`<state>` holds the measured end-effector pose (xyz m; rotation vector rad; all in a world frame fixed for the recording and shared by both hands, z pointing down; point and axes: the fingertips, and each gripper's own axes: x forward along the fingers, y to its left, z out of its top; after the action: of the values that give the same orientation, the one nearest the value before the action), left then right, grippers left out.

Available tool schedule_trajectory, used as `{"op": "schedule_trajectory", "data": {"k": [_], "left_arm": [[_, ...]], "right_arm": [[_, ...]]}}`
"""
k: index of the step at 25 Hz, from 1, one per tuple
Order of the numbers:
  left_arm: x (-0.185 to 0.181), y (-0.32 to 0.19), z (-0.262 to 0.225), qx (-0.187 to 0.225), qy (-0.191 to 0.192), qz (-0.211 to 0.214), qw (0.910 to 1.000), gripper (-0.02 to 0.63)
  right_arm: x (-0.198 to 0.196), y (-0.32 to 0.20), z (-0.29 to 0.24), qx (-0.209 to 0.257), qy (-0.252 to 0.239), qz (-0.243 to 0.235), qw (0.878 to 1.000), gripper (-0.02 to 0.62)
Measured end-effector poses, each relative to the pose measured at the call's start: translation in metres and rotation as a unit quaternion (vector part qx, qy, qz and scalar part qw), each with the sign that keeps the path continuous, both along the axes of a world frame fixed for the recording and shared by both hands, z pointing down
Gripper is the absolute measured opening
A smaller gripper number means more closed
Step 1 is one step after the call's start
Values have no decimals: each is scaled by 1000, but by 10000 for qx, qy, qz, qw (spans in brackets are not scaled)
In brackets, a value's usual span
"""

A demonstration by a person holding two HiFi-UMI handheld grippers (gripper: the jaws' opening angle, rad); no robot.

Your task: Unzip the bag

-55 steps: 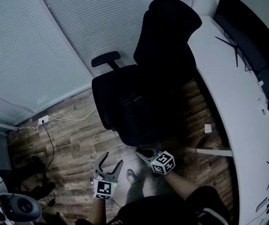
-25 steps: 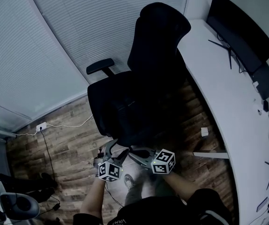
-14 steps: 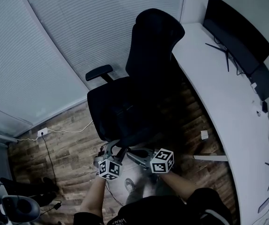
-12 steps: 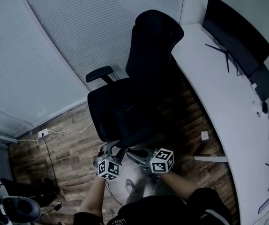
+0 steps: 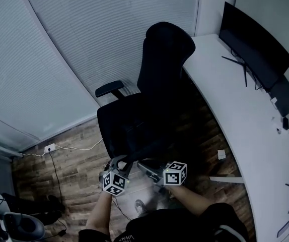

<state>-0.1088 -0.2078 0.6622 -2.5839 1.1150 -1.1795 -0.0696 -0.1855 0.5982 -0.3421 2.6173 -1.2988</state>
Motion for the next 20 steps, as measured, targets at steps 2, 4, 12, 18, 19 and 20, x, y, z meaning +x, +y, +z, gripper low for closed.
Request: {"op": "schedule_trajectory", "data": {"k": [2,4,12,18,19,20], "left_arm": [[0,-2,-1,5,-1,-72,10000,112],[0,-4,-2,24,10,-150,9999,110],[1,-8,-4,90,22,-427,9990,107],[0,-14,-4,58,46,-574,9983,106],[-1,-15,-3,50,47,-602,9982,106],[-2,-16,-3,46,44,-635,9980,106]], "right_arm": [[4,-4,-2,-43,-50,12,10000,46],[9,-8,-3,-63,-93,33,9999,46],[31,-22,-4,-140,-180,92,9997,46],[45,-38,-2,-290,-270,209,9990,46],[47,-40,-2,-316,-286,227,9988,46],[50,-43,-1,-357,-320,260,9985,46]]}}
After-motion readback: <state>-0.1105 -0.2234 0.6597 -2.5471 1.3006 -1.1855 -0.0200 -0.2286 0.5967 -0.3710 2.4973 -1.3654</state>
